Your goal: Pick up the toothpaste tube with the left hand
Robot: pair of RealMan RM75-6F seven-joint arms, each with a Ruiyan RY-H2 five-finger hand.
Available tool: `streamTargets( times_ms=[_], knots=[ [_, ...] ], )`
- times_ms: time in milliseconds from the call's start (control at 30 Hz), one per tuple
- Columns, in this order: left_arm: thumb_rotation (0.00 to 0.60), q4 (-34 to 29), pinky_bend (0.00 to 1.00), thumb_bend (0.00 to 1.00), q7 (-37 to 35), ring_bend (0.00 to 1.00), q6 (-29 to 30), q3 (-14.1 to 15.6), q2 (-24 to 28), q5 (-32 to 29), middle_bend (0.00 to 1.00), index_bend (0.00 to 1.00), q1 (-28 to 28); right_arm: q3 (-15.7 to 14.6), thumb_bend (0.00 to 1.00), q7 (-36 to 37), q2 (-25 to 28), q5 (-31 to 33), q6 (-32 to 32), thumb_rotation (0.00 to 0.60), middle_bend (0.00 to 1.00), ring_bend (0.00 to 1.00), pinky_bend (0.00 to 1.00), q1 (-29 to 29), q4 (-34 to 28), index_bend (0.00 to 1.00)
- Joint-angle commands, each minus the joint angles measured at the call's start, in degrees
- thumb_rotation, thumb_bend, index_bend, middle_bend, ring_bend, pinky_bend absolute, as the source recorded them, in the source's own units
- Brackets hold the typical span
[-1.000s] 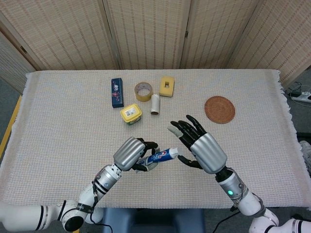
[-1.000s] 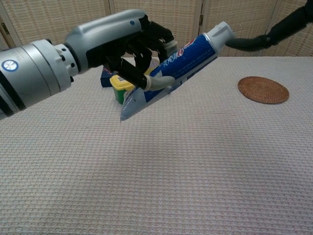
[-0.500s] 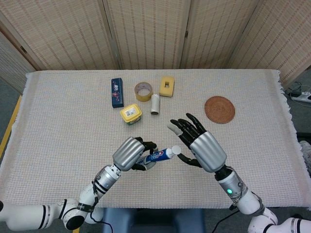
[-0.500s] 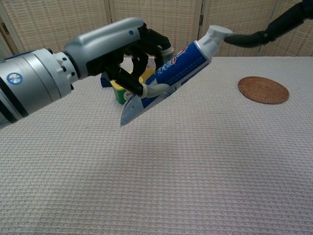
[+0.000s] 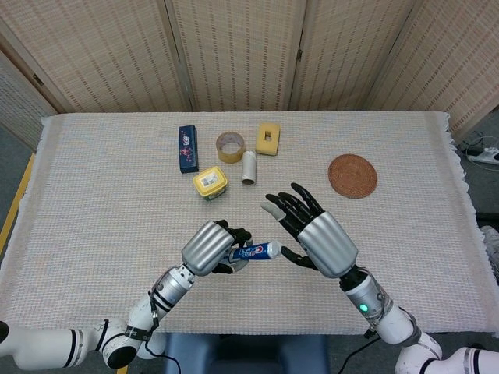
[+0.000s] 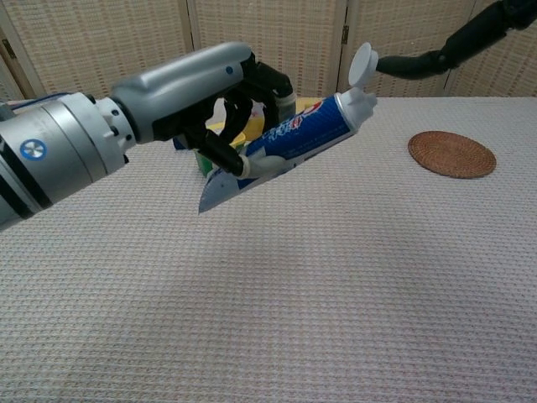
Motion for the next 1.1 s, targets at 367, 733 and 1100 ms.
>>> streamTargets(
  times_ms=[367, 733, 1100],
  knots=[
    [0.6, 1.45, 0.58, 0.79, 0.78, 0.75, -0.14, 0.4, -0.44, -1.45, 0.79, 0.8, 0.83, -0.83, 0.32, -0.98, 0.25, 0.59, 0.0, 0.6, 0.14, 0.13, 0.0, -0.01, -0.42, 0.06],
    [0.6, 13.42, 0.56, 0.79, 6.57, 0.72, -1.73, 3.06, -2.21, -2.85, 0.79, 0.78, 1.71, -4.59, 0.31, 3.59, 6.9, -2.37, 7.61, 0.599, 0.14, 0.13, 0.0, -6.69, 0.67, 0.06],
    [0.6, 19.28, 0.52, 0.79, 15.75, 0.65, -6.85, 2.17, -6.69, -12.16, 0.73, 0.7, 0.83, -6.16, 0.32, 7.09, 8.73, -3.21, 10.53, 0.599, 0.14, 0.13, 0.0, -9.9, 3.27, 0.06]
  ],
)
